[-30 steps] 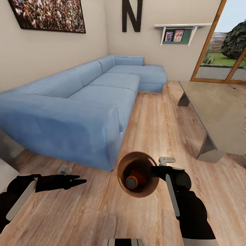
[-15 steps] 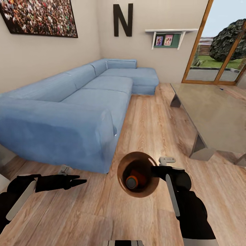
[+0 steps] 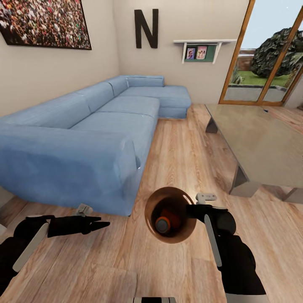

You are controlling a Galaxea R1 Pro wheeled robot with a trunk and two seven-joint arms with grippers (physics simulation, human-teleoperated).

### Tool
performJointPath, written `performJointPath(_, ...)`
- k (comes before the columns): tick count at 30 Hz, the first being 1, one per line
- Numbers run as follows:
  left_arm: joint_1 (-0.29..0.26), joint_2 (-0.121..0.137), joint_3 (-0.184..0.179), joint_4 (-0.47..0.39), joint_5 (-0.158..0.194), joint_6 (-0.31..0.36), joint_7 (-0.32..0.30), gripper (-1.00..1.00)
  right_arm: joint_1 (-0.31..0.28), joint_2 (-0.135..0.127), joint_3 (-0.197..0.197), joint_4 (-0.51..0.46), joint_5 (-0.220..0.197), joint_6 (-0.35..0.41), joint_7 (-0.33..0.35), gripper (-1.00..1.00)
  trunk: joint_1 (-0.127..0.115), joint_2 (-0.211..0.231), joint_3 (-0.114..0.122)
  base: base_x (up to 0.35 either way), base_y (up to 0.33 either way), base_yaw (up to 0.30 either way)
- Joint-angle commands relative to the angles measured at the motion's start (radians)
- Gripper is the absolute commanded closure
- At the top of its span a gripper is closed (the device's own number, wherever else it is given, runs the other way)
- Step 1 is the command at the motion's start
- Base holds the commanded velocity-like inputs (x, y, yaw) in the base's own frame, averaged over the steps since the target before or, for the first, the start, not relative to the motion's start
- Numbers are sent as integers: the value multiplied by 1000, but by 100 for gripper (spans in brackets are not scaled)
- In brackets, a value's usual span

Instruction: Put the three can of soda from the living room inside the tash can in the kitchen.

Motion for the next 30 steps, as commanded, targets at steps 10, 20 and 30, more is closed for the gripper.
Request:
performJointPath(10, 0, -10, -4, -1, -11, 0, 1, -100, 0, 2, -1, 0, -18, 0, -1, 100, 0, 0, 11, 0, 0, -133)
performJointPath(20, 0, -10, -106, -1, -35, 0, 4, -100, 0, 3, 0, 0, -18, 0, -1, 100, 0, 0, 23, 0, 0, -161)
performJointPath(30, 0, -9, -103, -3, -33, 1, 0, -100, 0, 2, -1, 0, -19, 0, -1, 100, 0, 0, 31, 0, 0, -94)
